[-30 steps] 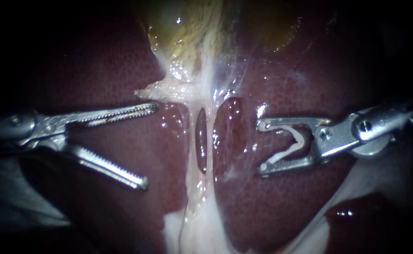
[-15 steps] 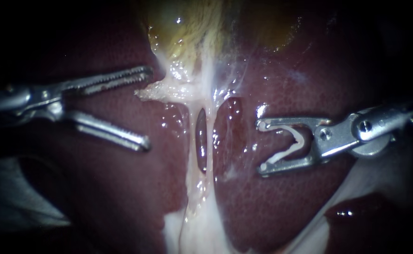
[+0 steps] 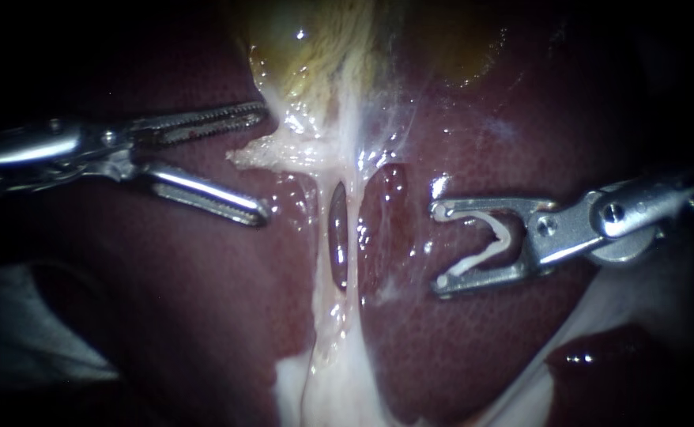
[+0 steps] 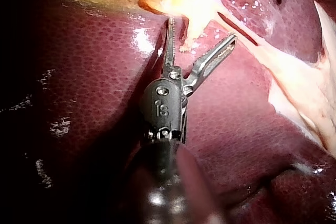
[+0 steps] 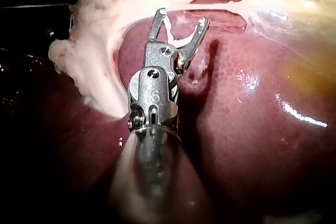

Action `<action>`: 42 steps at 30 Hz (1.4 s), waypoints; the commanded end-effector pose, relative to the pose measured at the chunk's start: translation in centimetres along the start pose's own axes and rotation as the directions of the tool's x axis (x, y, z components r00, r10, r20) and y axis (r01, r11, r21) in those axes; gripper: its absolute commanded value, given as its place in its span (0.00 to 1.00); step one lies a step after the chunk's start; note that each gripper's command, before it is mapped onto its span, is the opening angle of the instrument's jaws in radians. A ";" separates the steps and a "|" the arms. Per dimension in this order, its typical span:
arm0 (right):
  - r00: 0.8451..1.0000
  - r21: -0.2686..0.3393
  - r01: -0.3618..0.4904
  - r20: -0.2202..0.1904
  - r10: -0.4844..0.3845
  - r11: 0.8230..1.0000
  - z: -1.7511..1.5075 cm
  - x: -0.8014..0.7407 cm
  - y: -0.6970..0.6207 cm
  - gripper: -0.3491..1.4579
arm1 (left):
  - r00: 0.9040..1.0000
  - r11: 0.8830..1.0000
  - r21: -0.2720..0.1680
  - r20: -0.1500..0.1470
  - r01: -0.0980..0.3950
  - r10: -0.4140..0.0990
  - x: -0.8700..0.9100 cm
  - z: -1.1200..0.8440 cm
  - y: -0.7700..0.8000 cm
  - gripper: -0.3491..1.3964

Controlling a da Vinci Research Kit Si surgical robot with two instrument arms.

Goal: Grabbing gallbladder

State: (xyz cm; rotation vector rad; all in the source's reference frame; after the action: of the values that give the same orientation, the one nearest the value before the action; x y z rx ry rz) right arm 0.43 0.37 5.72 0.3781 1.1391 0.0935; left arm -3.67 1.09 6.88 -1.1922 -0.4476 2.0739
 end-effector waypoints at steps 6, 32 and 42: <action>1.000 0.000 0.000 0.000 0.000 1.000 0.00 0.00 0.00 0.47 | 0.999 0.999 -0.001 0.018 0.041 -0.041 -0.02 -0.02 0.02 0.48; 1.000 0.000 0.000 0.000 0.000 1.000 0.00 0.00 0.00 0.47 | 0.983 0.984 -0.007 0.042 0.178 -0.177 0.34 -0.38 0.21 0.00; 1.000 0.000 0.000 0.000 0.000 1.000 0.00 0.00 0.00 0.47 | 0.976 0.977 -0.001 0.051 0.214 -0.213 0.70 -0.78 0.27 0.00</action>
State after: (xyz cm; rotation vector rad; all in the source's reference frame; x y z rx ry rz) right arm 0.44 0.37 5.72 0.3781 1.1390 0.0933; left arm -3.32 1.40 5.85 -1.0462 -0.5805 1.9212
